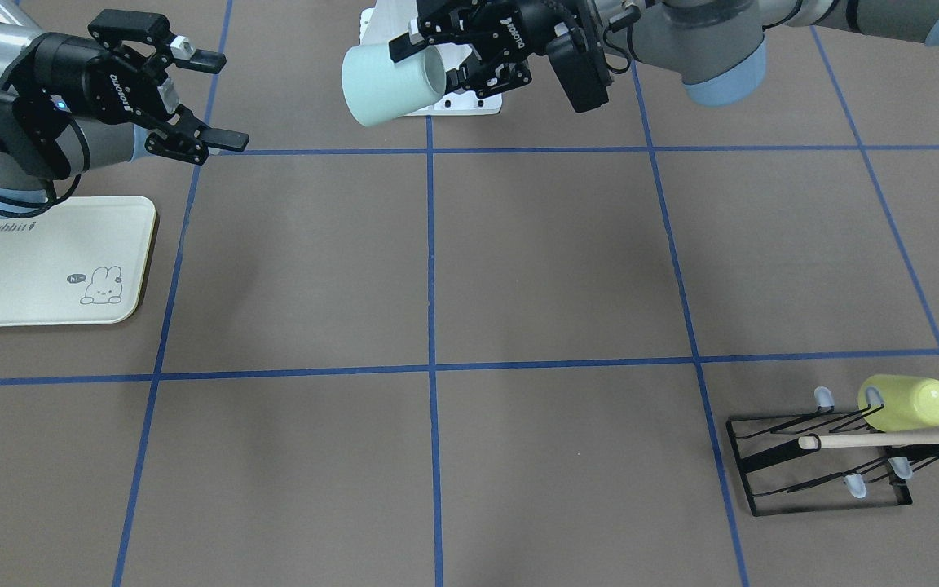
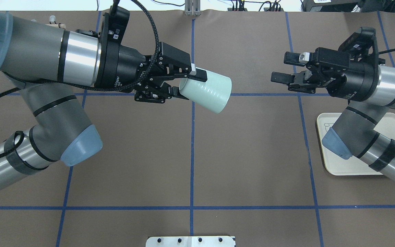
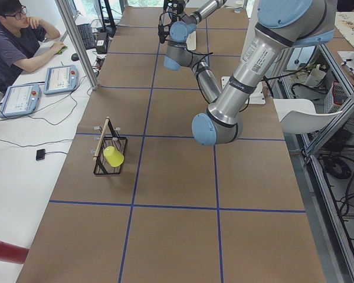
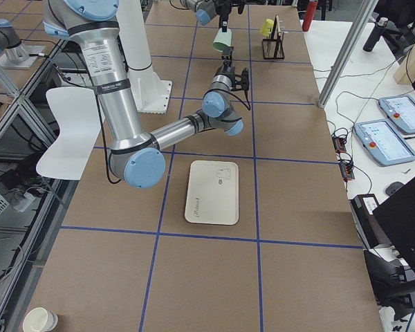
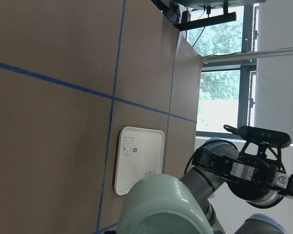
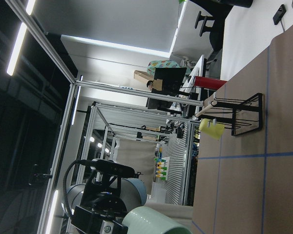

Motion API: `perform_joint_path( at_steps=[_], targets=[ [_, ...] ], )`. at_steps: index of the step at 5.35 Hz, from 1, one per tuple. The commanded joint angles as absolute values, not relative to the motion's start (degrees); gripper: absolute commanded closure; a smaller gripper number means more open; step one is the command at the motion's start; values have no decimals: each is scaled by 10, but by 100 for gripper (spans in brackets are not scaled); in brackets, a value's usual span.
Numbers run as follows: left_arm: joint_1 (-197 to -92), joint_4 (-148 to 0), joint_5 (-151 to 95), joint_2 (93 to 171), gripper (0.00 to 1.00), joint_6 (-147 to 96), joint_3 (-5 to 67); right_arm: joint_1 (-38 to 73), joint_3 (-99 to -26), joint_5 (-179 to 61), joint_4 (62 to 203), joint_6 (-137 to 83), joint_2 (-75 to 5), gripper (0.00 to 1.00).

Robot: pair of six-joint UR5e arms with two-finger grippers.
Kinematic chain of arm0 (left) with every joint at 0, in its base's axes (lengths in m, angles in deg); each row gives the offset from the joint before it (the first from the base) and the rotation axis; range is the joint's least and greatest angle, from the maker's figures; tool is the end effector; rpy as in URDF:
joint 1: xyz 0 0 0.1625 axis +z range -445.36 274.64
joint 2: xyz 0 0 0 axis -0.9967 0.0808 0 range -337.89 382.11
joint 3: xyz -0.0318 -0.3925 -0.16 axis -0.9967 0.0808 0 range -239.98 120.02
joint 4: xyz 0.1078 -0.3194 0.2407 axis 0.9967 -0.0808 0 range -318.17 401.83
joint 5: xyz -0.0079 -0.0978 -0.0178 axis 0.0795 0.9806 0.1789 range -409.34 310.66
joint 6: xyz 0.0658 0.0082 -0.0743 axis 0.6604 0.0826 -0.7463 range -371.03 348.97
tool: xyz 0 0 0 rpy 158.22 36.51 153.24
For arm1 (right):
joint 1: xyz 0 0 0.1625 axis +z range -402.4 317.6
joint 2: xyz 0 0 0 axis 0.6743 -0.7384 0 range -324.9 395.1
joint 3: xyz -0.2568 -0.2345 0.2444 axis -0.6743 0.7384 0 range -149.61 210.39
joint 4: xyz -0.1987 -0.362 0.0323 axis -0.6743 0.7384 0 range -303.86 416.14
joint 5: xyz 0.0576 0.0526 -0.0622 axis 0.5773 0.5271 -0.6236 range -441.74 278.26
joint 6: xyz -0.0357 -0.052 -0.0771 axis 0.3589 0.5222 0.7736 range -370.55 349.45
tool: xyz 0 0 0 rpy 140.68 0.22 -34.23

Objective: Left arm grabs green cup and hands to right arm on tray

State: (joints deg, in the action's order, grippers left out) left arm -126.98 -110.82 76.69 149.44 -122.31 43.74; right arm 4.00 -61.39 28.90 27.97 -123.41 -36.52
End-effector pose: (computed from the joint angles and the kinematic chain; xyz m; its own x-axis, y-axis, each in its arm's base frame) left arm 0.3526 -0.4132 0.0718 -0.3288 -0.1005 -0.9390 0.0163 0.9936 -0.1120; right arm -0.2665 -0.4223 0.2948 -0.6750 -0.1818 0.7150 -0.2754 0.9612 -0.0157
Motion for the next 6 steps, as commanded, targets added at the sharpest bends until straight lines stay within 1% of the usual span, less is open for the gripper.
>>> perform_joint_path(
  at_steps=[1,2,4,5,6],
  targets=[
    [-1269,-1136,766,1509,99,-1271,436,-15,-618,225,226,-1234,-361,6],
    [-1270,-1137,766,1509,99,-1272,434,-47,-618,190,193,-1233,-360,7],
    [-1269,-1137,766,1508,99,-1270,408,-53,-639,191,199,-1239,-361,5],
    [-1269,-1137,766,1509,99,-1271,407,-67,-638,189,207,-1238,-357,4],
    [-1268,-1137,766,1512,99,-1271,407,-69,-638,189,245,-1238,-337,4]
  ],
)
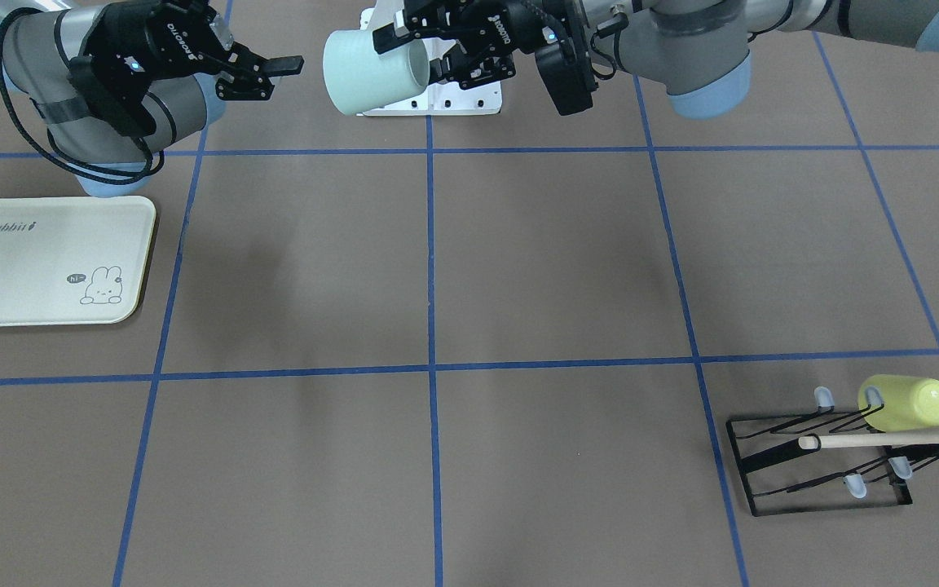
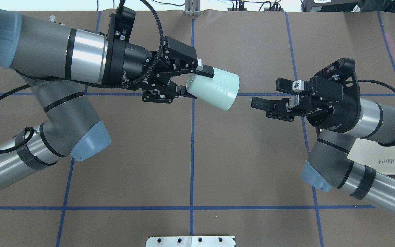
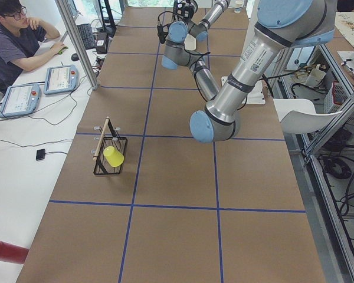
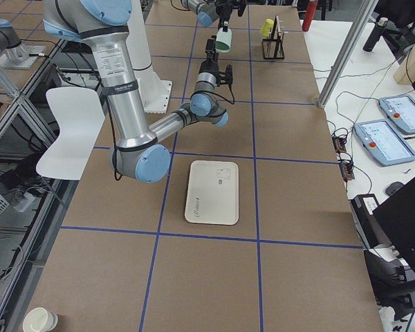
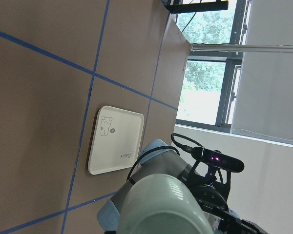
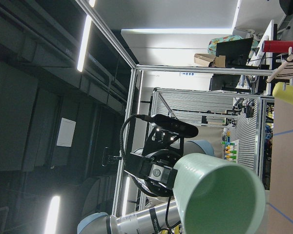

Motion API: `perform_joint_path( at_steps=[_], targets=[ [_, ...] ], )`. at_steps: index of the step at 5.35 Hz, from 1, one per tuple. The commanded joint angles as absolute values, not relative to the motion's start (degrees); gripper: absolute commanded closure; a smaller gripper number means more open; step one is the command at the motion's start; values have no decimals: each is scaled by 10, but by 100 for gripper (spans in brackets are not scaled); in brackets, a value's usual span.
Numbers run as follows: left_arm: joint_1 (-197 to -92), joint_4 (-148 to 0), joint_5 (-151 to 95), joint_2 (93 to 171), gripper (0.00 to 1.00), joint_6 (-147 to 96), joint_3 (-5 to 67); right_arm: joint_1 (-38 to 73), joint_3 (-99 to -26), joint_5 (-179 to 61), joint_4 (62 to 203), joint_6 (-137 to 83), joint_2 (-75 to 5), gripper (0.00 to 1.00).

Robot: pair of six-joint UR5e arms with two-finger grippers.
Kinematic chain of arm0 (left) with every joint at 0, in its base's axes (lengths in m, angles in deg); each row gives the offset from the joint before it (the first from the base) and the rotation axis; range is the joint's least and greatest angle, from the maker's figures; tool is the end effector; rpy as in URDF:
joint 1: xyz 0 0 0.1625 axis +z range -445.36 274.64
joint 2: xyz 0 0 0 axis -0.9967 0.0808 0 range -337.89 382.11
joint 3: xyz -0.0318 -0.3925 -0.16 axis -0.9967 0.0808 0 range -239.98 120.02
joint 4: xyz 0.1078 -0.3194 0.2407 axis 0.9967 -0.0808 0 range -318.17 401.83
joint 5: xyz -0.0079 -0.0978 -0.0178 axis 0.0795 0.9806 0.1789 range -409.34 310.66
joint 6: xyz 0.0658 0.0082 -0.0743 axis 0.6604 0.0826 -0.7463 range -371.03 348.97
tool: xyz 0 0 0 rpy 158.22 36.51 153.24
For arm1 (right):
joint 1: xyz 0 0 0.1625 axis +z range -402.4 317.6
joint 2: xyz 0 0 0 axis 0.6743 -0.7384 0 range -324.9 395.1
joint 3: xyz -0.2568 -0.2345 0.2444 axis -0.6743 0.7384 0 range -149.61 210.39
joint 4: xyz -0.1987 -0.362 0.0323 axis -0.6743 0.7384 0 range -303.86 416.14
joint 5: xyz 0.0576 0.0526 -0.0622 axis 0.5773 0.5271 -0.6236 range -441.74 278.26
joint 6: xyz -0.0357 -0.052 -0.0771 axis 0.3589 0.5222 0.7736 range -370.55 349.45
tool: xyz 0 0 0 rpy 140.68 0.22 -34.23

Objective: Left arm grabs green cup and hands to right arm on tray

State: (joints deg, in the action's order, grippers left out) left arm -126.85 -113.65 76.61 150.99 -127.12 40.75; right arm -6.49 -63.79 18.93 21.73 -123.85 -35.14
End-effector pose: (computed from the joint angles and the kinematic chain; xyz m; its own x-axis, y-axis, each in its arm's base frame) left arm 0.3637 -0.4215 0.0702 -0.3459 -0.1693 -0.9229 -0.0157 0.9845 -0.1747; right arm -0.3121 -0.3679 0.2678 -0.8300 -0.1212 0.5445 -0.1844 0.9808 -0.0628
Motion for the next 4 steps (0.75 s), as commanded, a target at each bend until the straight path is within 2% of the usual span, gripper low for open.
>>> perform_joint_path(
  at_steps=[1,4],
  targets=[
    [-1268,-1137,766,1513,99,-1272,407,-71,-638,188,252,-1238,-333,4],
    [-1257,-1137,771,1512,99,-1276,413,-69,-638,162,256,-1244,-332,4]
  ],
)
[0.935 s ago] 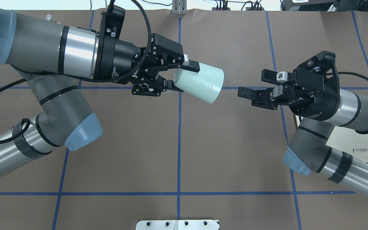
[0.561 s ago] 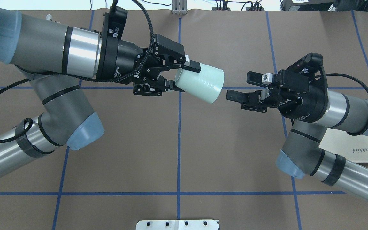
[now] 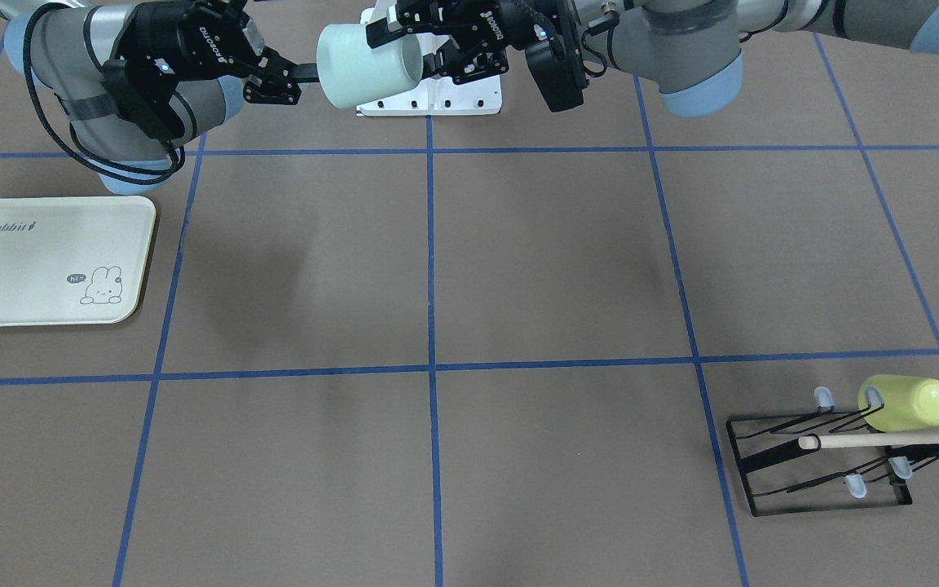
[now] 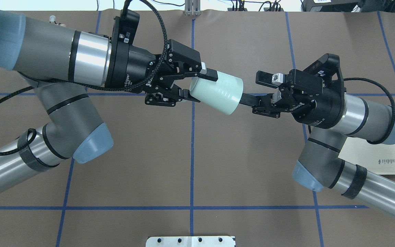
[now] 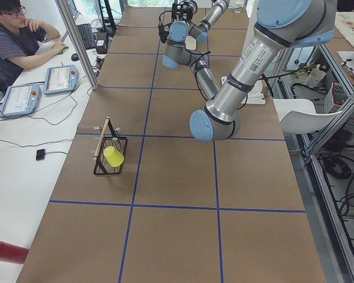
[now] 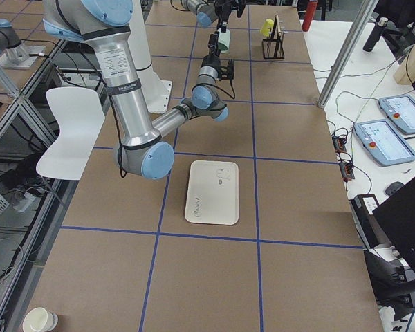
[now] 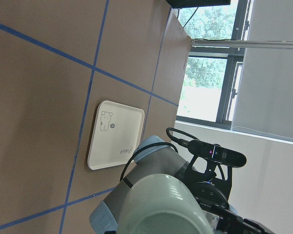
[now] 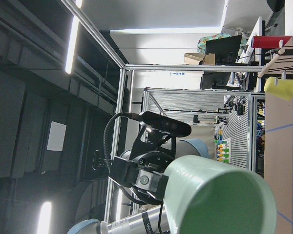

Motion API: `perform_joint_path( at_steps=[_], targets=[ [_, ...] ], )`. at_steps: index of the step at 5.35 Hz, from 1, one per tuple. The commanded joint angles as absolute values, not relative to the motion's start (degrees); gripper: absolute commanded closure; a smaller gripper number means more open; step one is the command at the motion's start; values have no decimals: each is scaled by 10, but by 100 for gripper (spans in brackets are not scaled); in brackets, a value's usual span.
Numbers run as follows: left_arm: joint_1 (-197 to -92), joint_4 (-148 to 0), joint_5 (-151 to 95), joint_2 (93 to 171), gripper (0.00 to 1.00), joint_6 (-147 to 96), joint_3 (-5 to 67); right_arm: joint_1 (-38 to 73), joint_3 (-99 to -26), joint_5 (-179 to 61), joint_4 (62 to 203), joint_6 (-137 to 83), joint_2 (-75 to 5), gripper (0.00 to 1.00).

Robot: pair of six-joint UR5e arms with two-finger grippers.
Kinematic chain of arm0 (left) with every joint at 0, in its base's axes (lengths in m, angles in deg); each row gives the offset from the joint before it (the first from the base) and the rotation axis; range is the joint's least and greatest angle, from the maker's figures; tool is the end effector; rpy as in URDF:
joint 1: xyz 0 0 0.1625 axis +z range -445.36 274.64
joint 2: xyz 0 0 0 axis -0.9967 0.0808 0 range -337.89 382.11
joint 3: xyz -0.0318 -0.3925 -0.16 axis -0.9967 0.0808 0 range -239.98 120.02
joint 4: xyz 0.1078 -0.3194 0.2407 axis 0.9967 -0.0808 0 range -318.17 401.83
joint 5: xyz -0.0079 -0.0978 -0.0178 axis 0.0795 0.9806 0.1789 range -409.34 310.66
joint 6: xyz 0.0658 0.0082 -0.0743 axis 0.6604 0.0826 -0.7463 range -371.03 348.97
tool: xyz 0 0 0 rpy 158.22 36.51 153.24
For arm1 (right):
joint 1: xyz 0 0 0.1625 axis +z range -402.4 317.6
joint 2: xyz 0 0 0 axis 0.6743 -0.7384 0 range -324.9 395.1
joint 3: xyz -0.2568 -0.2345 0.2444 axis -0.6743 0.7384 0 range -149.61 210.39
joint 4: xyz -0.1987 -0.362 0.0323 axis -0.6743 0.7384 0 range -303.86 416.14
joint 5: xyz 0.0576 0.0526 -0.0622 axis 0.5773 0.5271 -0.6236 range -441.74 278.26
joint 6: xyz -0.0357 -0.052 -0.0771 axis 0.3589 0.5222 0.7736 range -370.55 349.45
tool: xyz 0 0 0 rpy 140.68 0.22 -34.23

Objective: Left arm grabs green cup and hands to right arm on tray

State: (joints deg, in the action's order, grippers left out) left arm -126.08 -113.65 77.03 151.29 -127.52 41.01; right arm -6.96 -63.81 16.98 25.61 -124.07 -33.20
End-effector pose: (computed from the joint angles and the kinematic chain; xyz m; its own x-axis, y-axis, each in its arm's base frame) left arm 0.3676 -0.4143 0.0662 -0.3472 -0.1750 -0.9213 -0.0388 0.9843 -0.1724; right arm -0.3235 -0.3754 0.2490 -0.8238 -0.1022 0.5576 -0.1921 0.9758 -0.1048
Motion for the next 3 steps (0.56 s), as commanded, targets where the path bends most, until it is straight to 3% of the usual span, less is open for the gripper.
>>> perform_joint_path(
  at_steps=[1,3],
  targets=[
    [-1256,-1137,771,1511,99,-1275,414,-67,-638,155,256,-1245,-331,4],
    [-1251,-1137,771,1512,99,-1276,414,-68,-638,144,272,-1247,-320,5]
  ],
)
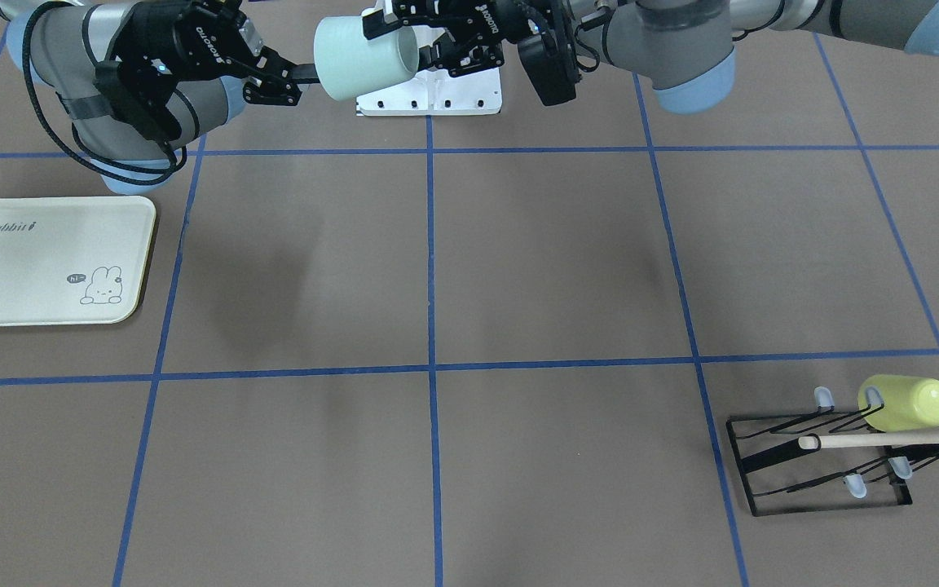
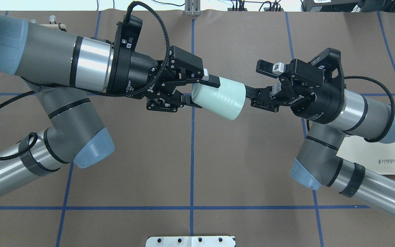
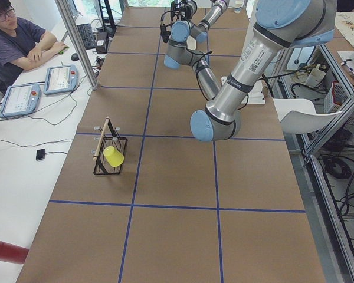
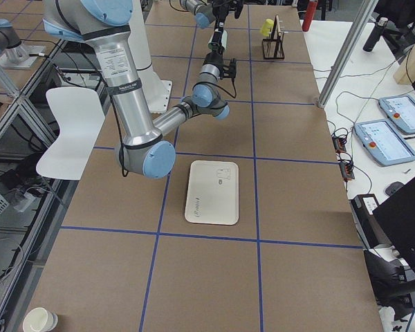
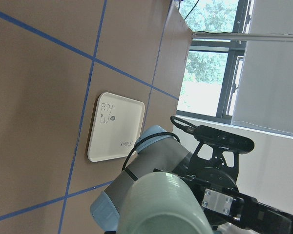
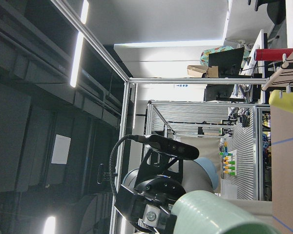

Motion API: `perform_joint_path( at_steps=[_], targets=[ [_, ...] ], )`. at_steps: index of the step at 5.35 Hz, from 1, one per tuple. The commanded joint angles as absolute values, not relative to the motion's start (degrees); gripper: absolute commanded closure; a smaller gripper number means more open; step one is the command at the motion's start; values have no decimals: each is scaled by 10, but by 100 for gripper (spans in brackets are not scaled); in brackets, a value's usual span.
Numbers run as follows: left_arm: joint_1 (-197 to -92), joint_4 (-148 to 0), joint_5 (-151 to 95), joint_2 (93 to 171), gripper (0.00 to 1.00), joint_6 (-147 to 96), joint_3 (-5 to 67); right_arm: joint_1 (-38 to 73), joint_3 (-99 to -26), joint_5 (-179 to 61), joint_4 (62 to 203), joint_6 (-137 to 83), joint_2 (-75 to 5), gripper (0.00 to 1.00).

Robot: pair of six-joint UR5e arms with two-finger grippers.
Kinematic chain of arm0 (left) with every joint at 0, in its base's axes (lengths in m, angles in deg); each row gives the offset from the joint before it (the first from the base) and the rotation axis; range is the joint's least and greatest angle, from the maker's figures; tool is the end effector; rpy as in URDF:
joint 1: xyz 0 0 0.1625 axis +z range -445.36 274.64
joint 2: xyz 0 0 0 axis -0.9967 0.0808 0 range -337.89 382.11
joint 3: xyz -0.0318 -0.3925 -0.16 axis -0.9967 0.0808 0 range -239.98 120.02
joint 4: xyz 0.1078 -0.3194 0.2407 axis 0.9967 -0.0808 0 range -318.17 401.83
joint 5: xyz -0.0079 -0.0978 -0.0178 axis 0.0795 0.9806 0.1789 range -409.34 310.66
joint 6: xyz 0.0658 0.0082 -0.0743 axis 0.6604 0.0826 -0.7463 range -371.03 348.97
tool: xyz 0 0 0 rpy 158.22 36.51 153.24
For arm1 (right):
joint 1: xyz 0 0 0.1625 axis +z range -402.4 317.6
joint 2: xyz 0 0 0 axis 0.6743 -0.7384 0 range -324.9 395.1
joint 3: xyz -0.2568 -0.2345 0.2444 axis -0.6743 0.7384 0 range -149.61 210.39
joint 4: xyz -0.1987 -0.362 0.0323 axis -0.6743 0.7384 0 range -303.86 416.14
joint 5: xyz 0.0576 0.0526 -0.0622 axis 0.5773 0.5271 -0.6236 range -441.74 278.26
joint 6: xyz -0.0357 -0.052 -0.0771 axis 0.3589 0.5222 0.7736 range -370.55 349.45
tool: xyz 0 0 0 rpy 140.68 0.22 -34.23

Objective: Left arm grabs green cup and hands to right arm on tray

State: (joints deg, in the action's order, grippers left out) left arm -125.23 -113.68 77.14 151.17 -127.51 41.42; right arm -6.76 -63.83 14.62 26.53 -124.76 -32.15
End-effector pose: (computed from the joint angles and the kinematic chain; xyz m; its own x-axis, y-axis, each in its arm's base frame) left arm 0.3715 -0.4068 0.0654 -0.3477 -0.1767 -0.9208 -0.0556 0.9842 -0.1679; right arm -0.3230 -0.3821 0.2391 -0.8357 -0.0978 0.5404 -0.2048 0.9685 -0.1415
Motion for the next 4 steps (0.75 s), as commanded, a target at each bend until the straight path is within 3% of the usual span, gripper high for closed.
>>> perform_joint_path(
  at_steps=[1,3,4],
  targets=[
    [-1248,-1137,771,1512,99,-1276,415,-68,-638,144,273,-1247,-319,7],
    [-1247,-1137,771,1512,99,-1276,416,-66,-640,144,283,-1246,-320,9],
    [-1247,-1137,771,1512,99,-1275,416,-62,-643,149,284,-1247,-322,15]
  ],
)
